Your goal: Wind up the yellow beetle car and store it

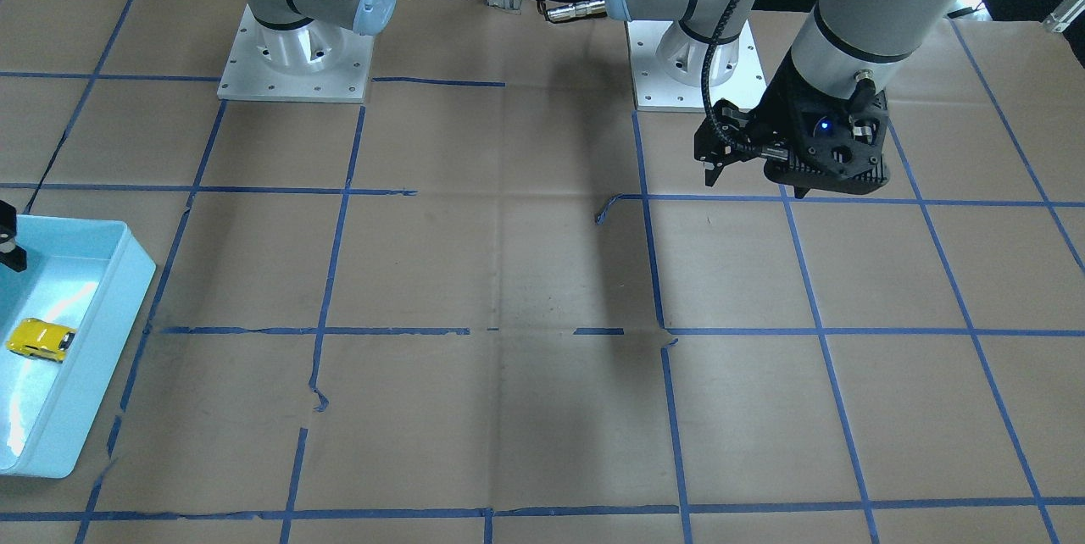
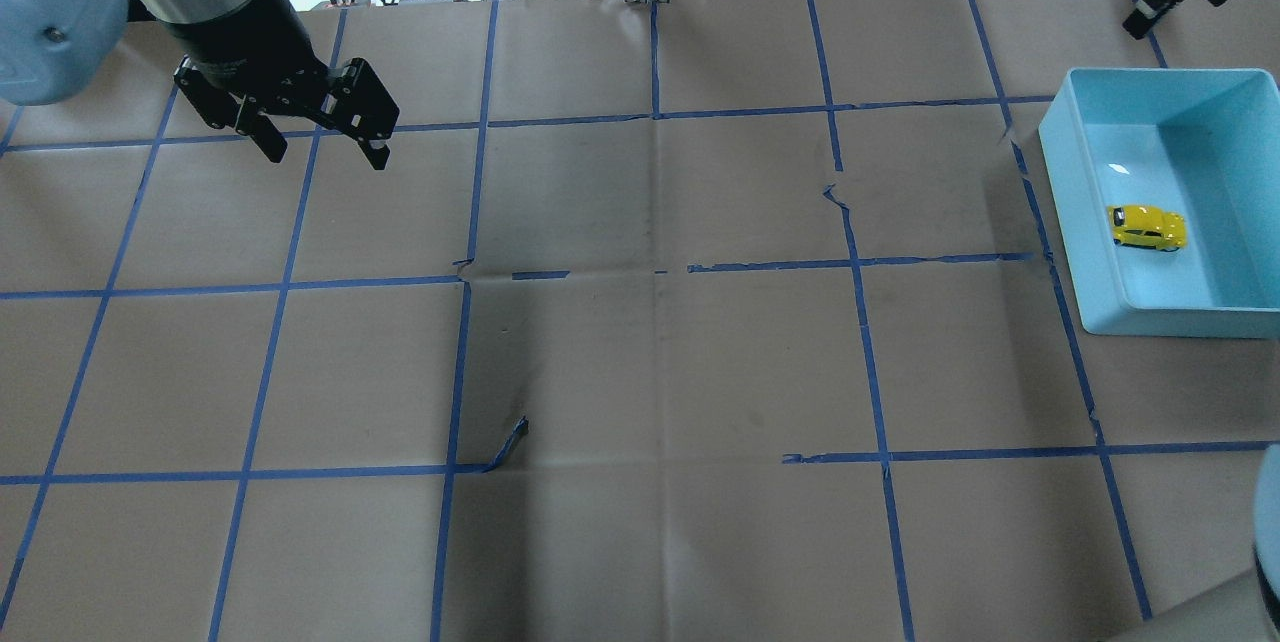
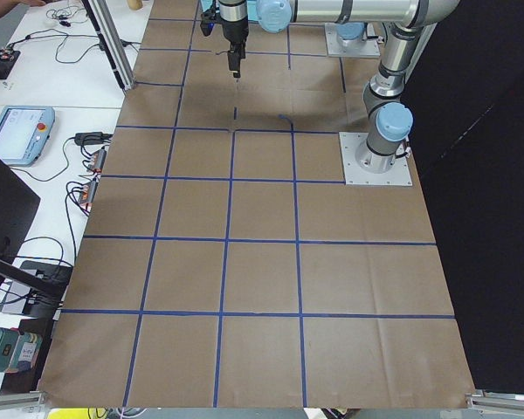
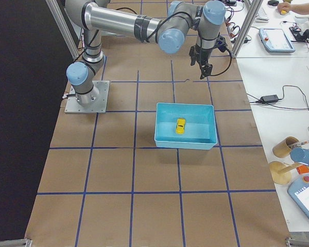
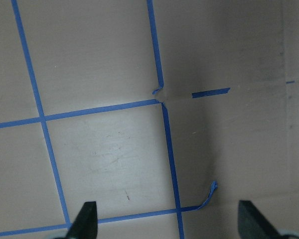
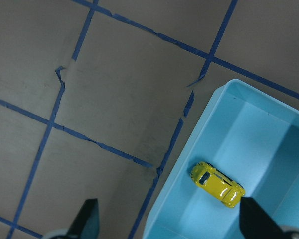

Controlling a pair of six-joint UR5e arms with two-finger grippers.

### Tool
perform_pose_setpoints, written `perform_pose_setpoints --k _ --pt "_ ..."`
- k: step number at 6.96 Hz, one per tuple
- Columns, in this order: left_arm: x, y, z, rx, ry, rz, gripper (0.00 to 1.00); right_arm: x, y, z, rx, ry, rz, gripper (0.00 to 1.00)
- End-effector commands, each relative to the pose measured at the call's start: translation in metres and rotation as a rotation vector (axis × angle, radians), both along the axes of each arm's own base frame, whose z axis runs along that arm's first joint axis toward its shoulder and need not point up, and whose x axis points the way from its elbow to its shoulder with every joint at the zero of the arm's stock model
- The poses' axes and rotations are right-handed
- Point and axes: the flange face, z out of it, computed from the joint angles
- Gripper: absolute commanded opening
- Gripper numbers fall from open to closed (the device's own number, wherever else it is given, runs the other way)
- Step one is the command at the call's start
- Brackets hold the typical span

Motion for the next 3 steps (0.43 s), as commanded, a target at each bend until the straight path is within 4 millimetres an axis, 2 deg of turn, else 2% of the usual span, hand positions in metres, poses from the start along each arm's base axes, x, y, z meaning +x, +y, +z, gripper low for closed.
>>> perform_pose_setpoints --k 1,2,3 --pt "0.000 0.004 0.006 -0.011 -0.001 0.001 1.00 0.066 0.008 0.017 -0.006 0.048 -0.293 0.99" --pt "0.000 0.004 0.006 -0.011 0.001 0.001 1.00 0.109 0.019 0.025 -0.009 0.043 -0.320 0.99" --pt "0.000 0.004 0.007 -0.013 0.001 0.001 1.00 0.169 0.033 0.016 0.018 0.043 -0.341 0.99"
